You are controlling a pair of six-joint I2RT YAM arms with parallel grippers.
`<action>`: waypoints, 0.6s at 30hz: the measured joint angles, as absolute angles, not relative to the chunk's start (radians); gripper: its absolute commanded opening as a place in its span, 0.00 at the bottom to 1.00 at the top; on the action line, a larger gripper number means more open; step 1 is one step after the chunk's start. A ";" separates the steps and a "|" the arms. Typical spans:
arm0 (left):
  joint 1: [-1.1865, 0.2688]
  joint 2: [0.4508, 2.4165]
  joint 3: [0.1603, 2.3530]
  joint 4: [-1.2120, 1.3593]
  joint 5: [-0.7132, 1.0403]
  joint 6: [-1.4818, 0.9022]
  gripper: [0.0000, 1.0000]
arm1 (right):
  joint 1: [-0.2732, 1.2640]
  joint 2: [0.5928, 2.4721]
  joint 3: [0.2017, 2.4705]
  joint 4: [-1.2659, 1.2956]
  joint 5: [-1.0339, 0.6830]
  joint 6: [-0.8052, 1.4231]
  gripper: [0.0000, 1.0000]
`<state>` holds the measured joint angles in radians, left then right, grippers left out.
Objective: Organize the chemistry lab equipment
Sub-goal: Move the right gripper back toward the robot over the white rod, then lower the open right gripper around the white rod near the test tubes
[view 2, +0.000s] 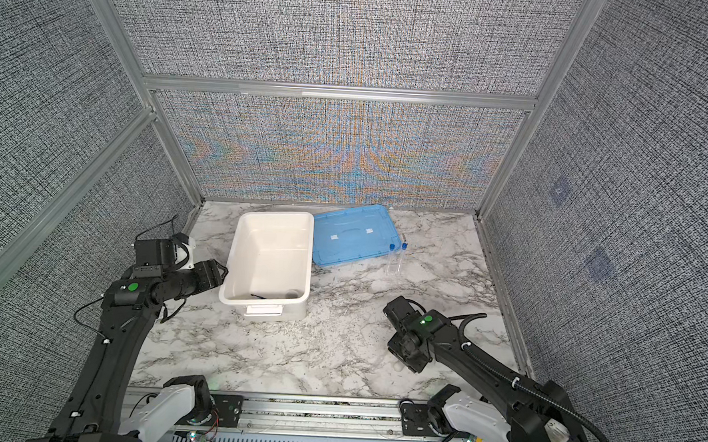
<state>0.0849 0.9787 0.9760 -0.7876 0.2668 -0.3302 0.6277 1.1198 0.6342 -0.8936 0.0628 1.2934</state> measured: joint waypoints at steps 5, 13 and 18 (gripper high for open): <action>0.085 0.979 0.974 -0.786 0.265 -0.330 0.76 | 0.627 1.183 0.588 -0.843 0.020 1.296 0.44; 0.085 0.978 0.972 -0.786 0.265 -0.330 0.76 | 0.627 1.202 0.550 -0.812 0.000 1.327 0.28; 0.085 0.976 0.972 -0.785 0.265 -0.330 0.76 | 0.627 1.180 0.537 -0.815 0.003 1.348 0.23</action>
